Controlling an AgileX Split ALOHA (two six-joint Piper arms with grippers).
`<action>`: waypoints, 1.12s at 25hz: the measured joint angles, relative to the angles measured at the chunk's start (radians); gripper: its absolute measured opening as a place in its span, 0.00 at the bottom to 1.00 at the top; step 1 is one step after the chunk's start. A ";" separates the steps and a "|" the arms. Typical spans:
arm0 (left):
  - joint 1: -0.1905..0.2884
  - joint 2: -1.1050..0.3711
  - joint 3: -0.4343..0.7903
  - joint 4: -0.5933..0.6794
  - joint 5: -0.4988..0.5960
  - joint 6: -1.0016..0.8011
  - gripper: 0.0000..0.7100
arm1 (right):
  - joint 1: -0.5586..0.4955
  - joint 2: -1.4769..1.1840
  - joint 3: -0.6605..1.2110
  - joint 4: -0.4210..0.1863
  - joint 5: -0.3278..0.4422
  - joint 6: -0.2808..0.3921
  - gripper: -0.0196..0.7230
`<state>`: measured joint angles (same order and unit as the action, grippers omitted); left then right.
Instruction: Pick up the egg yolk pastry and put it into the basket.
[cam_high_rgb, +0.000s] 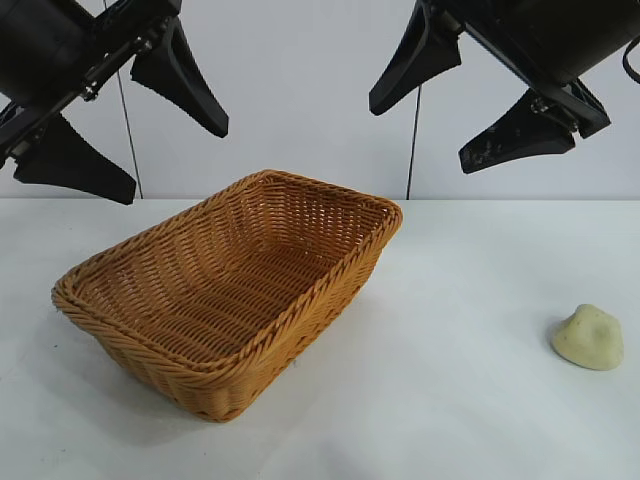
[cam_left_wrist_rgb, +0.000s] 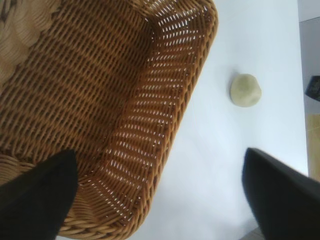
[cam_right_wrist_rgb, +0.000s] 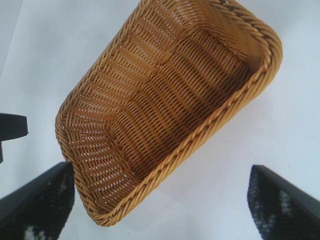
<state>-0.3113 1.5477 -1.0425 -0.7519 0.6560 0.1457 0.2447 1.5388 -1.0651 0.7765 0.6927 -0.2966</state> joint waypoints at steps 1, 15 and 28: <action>0.000 0.000 0.000 0.000 0.000 0.000 0.91 | 0.000 0.000 0.000 0.000 0.000 0.000 0.93; 0.000 0.000 0.000 0.000 0.000 0.000 0.91 | 0.000 0.000 0.000 0.000 -0.006 0.000 0.93; 0.001 0.000 0.000 -0.006 -0.021 0.000 0.91 | 0.000 0.000 0.000 0.000 -0.007 0.000 0.93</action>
<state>-0.3102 1.5477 -1.0425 -0.7576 0.6353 0.1457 0.2447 1.5388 -1.0651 0.7765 0.6861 -0.2966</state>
